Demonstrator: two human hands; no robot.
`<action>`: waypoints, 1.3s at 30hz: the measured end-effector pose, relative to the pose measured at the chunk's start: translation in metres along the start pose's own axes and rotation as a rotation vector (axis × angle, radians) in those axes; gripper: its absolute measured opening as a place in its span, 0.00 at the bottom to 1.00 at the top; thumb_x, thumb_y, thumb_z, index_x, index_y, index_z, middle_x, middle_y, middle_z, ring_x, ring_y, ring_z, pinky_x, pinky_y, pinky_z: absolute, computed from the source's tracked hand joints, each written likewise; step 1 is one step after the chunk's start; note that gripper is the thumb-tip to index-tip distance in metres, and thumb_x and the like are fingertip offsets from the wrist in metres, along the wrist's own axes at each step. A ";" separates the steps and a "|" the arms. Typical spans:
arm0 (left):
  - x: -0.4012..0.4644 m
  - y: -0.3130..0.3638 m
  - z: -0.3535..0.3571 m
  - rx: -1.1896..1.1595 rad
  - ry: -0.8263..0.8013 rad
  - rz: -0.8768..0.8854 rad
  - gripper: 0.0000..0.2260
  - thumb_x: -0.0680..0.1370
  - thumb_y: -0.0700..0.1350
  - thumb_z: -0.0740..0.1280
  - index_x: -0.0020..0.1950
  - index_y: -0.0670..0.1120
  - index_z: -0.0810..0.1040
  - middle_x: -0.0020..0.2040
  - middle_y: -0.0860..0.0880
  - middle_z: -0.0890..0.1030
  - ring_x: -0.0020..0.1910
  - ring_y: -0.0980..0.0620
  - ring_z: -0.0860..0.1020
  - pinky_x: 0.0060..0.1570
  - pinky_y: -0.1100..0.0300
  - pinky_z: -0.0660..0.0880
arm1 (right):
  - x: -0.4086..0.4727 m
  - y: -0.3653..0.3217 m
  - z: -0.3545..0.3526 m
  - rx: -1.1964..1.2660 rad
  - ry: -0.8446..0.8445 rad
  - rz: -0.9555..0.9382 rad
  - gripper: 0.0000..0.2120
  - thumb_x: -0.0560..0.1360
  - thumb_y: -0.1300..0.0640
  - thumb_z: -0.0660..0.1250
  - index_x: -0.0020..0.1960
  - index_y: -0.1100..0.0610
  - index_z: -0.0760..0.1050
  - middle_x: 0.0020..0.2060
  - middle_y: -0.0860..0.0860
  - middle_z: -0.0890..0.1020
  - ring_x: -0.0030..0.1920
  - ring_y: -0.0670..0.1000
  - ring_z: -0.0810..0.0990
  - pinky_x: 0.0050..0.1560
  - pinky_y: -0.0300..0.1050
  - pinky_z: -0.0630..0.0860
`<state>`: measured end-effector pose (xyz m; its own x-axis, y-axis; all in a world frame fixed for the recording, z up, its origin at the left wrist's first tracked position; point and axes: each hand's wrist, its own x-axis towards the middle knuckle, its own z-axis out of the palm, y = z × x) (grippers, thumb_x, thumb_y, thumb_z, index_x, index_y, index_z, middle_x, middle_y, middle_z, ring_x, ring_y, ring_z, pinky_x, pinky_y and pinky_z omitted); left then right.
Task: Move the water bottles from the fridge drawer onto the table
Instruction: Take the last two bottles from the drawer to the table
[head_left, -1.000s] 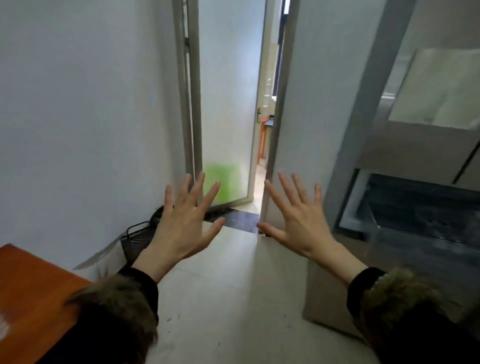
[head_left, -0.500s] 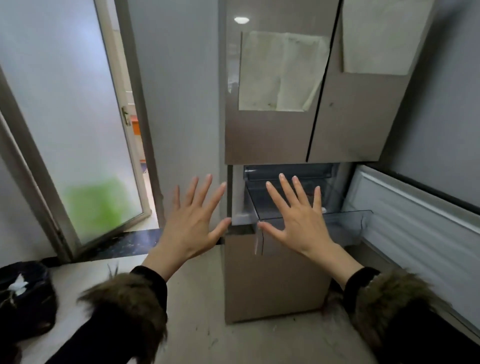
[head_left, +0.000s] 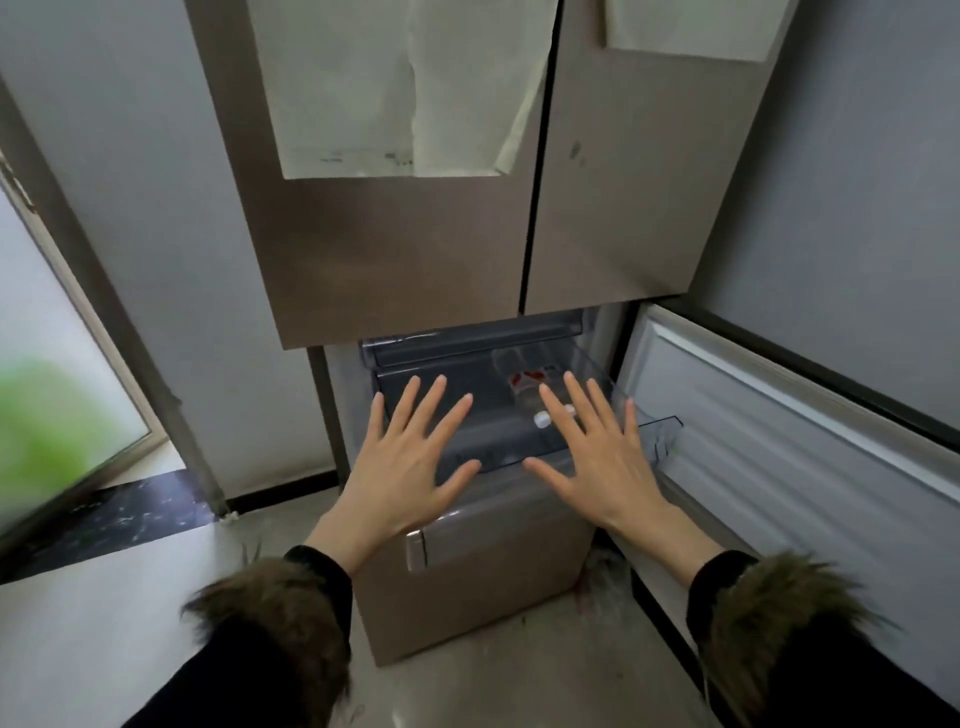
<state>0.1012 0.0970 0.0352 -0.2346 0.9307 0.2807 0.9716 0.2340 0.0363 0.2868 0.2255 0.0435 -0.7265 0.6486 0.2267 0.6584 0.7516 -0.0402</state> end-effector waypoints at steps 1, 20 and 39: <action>0.013 0.003 0.009 0.003 -0.022 -0.001 0.32 0.73 0.67 0.41 0.75 0.59 0.40 0.75 0.52 0.38 0.74 0.48 0.35 0.70 0.45 0.34 | 0.008 0.010 0.006 0.007 -0.015 0.005 0.38 0.74 0.32 0.50 0.74 0.44 0.35 0.74 0.47 0.35 0.73 0.49 0.33 0.71 0.57 0.34; 0.238 0.061 0.205 -0.195 -0.434 -0.269 0.28 0.78 0.54 0.58 0.75 0.51 0.53 0.75 0.46 0.57 0.74 0.45 0.53 0.72 0.43 0.51 | 0.209 0.179 0.151 0.358 -0.437 0.112 0.26 0.77 0.50 0.61 0.72 0.59 0.60 0.70 0.59 0.66 0.68 0.59 0.66 0.66 0.51 0.67; 0.295 0.066 0.293 -0.746 -0.530 -1.005 0.19 0.73 0.52 0.68 0.58 0.41 0.75 0.57 0.42 0.78 0.57 0.43 0.76 0.56 0.55 0.73 | 0.257 0.176 0.234 0.474 -0.566 0.532 0.17 0.78 0.53 0.60 0.62 0.62 0.72 0.60 0.59 0.75 0.59 0.59 0.75 0.55 0.48 0.73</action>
<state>0.0869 0.4696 -0.1604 -0.6656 0.4848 -0.5674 0.1212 0.8204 0.5587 0.1703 0.5523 -0.1331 -0.4206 0.7917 -0.4432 0.8754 0.2257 -0.4275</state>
